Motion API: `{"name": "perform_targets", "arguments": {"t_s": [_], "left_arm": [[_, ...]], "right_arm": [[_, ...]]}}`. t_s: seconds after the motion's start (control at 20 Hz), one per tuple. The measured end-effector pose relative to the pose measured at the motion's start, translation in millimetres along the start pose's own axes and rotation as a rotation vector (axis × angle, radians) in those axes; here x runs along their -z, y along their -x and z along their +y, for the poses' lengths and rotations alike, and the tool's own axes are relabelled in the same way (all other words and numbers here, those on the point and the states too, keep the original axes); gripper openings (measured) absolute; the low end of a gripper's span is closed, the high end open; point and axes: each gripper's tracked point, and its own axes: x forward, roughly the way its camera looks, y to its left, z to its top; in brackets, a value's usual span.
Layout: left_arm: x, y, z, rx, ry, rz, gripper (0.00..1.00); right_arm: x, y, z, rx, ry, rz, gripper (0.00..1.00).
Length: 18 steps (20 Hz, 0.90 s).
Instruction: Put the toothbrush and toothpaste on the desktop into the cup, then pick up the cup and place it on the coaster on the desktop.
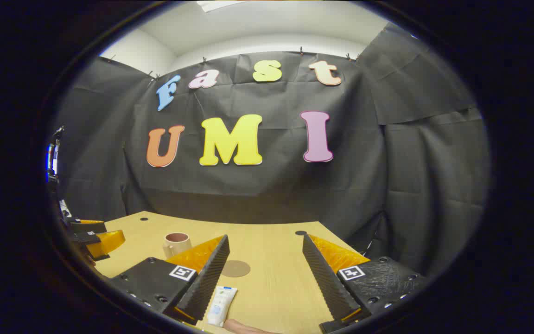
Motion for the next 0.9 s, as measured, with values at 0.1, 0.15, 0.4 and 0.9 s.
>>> {"name": "perform_targets", "arguments": {"t_s": [0.1,0.15,0.4,0.9], "left_arm": [[6,-2,-2,0.006,0.011,0.017,1.00],[10,-4,-3,0.007,0.013,0.026,1.00],[52,-14,-14,0.029,0.015,0.141,1.00],[148,-20,-39,0.071,0.035,0.457,0.93]], "right_arm": [[2,-1,0,0.000,0.004,0.004,0.95],[4,-2,-1,0.000,0.006,0.006,0.96],[18,-6,6,-0.017,0.030,0.031,0.95],[61,-14,21,-0.053,0.039,0.127,0.96]]}}
